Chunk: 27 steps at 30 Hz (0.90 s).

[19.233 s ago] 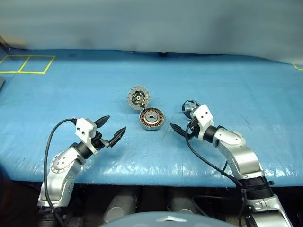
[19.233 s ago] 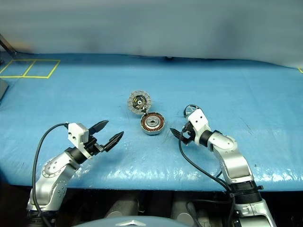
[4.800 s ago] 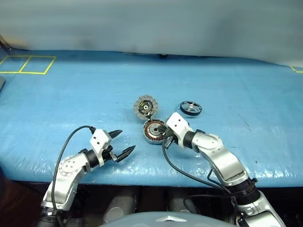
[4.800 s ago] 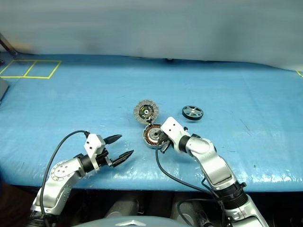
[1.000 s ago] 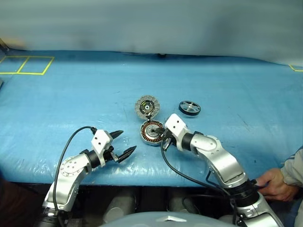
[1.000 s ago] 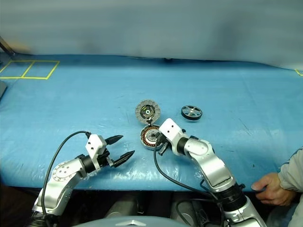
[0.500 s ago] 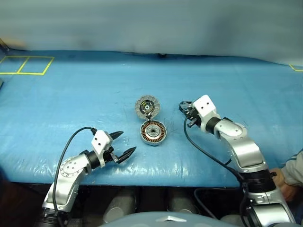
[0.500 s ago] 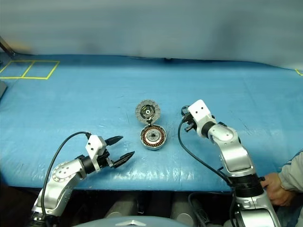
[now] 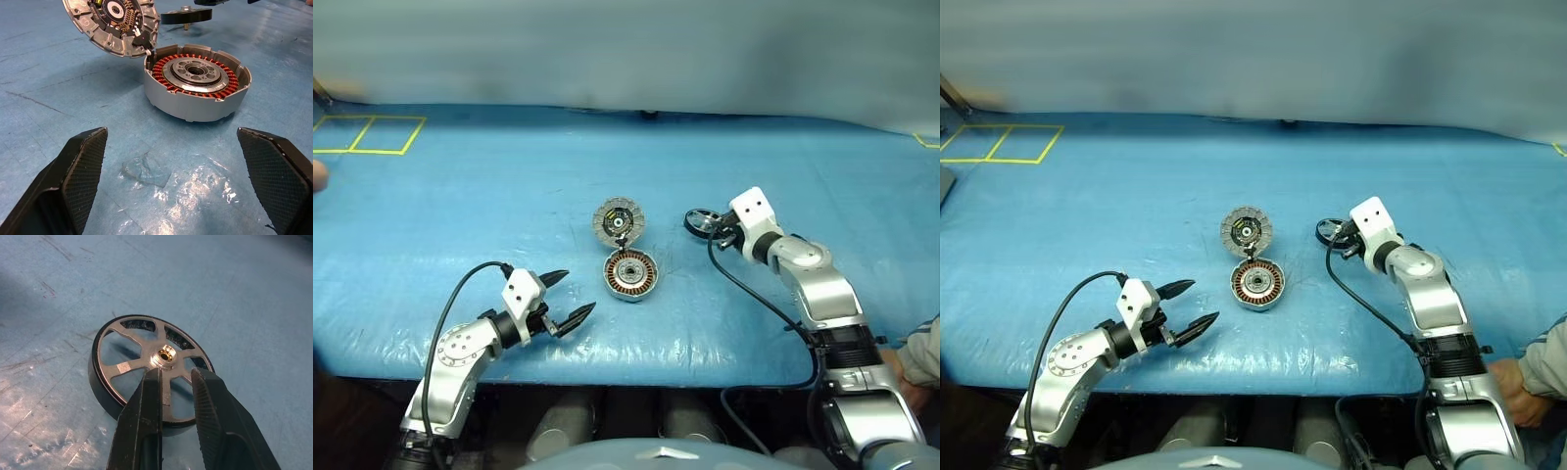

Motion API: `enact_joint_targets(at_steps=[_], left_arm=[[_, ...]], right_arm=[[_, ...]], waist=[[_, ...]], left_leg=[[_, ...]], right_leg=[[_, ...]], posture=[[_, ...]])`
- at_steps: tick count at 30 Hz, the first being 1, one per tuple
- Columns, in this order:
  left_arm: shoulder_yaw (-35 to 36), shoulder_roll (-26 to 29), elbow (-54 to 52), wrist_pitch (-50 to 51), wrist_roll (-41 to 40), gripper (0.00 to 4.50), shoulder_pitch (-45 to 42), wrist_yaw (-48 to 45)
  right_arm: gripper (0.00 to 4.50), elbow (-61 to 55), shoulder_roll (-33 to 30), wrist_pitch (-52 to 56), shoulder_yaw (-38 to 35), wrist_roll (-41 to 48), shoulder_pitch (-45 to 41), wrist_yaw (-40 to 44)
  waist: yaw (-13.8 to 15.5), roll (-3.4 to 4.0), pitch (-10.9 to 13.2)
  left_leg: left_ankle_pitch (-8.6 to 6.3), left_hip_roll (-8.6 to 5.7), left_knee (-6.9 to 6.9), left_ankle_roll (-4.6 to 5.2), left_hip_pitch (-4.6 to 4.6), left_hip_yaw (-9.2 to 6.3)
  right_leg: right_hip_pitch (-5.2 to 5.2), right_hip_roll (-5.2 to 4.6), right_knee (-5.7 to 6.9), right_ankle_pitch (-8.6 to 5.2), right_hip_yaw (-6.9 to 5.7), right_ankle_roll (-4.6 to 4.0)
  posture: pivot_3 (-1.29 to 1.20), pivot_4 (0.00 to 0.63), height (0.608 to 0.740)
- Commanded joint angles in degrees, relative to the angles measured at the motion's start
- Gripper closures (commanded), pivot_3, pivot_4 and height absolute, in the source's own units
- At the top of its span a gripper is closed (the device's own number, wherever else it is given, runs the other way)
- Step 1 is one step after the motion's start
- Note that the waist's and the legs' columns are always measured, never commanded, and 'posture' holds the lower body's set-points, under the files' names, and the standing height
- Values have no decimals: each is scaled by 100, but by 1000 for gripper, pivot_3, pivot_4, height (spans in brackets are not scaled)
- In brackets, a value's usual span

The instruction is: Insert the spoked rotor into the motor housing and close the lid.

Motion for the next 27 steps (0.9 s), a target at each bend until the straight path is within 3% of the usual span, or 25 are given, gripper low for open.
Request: enact_joint_targets(at_steps=[1, 22, 25, 27], left_arm=[[18, 18, -53, -146, 21, 0, -1, -15], [10, 82, -41, -117, 34, 0, -34, -24], [-8, 52, -20, -139, 42, 0, -50, -11], [-20, 21, 15, -168, 40, 0, -74, -10]], right_arm=[[3524, -189, -70, -26, -61, -6, 11, 54], [3524, -465, 295, 393, -179, 309, 492, 54], [4370, -658, 459, 381, -438, 583, 553, 20], [4444, -782, 506, 327, -539, 703, 643, 45]], waist=[[-6, 0, 0], [-5, 2, 1], [-2, 2, 1], [0, 3, 1]], left_leg=[[0, 0, 0, 0, 0, 0], [0, 0, 2, 0, 3, 0], [0, 0, 2, 0, 2, -1], [0, 0, 1, 1, 1, -1]], right_leg=[[0, 0, 0, 0, 0, 0], [4, 0, 1, 0, 0, 0], [3, 0, 2, 0, 0, 0], [2, 0, 1, 0, 0, 0]], posture=[[0, 150, 740], [0, 150, 740], [0, 150, 740], [0, 150, 740]])
